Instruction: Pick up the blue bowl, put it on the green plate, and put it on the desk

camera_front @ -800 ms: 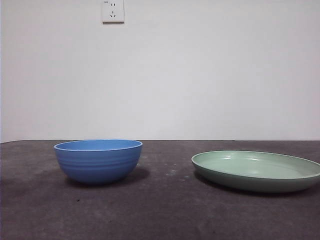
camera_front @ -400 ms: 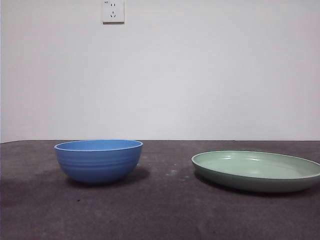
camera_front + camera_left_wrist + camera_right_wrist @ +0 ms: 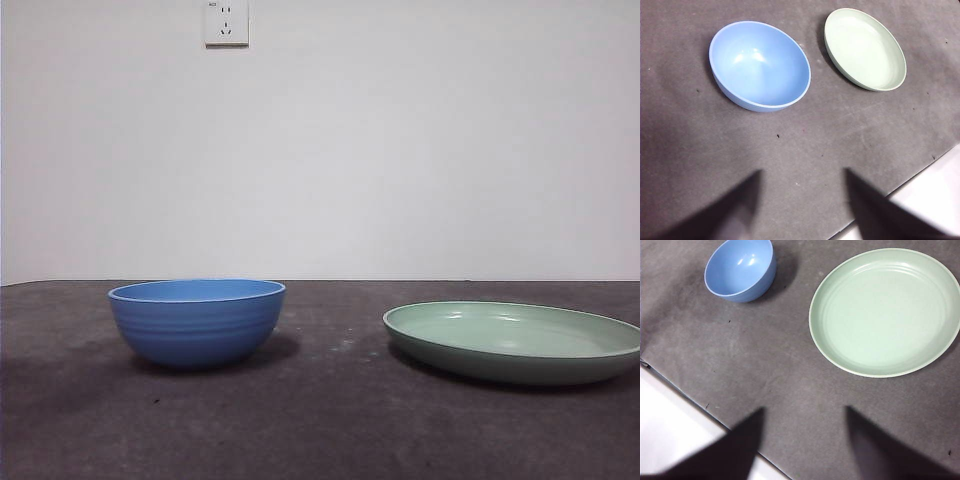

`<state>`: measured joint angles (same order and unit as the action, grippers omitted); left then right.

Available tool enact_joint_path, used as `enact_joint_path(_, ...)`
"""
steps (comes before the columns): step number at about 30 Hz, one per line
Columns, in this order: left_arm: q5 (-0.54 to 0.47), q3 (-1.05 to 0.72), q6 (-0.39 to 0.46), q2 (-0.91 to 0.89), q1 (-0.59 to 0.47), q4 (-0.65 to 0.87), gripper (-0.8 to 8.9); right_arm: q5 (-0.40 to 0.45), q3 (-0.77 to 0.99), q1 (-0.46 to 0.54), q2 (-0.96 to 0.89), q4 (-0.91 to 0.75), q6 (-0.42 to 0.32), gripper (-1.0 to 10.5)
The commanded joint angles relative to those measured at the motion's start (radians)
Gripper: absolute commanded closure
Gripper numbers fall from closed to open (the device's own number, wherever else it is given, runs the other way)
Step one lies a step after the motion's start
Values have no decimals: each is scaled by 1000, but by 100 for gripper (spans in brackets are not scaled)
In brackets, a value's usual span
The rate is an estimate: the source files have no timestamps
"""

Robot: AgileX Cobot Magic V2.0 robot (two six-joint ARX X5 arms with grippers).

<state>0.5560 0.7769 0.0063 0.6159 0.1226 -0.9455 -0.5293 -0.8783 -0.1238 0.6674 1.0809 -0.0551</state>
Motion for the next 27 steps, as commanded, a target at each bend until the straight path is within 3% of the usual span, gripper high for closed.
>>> enact_joint_path(1, 6, 19, 3, 5, 3, 13, 377, -5, -20, -3, 4, -7, 0, 572)
enact_joint_path(10, 5, 22, -34, 23, 3, 50, 380, -5, -20, -3, 4, -11, 3, 572)
enact_joint_path(17, -21, 117, -47, 173, 19, 85, 381, 2, -20, -3, 5, -11, 3, 572)
enact_joint_path(27, -207, 345, -39, 542, 123, 117, 382, 6, -20, -3, 5, -11, 3, 572)
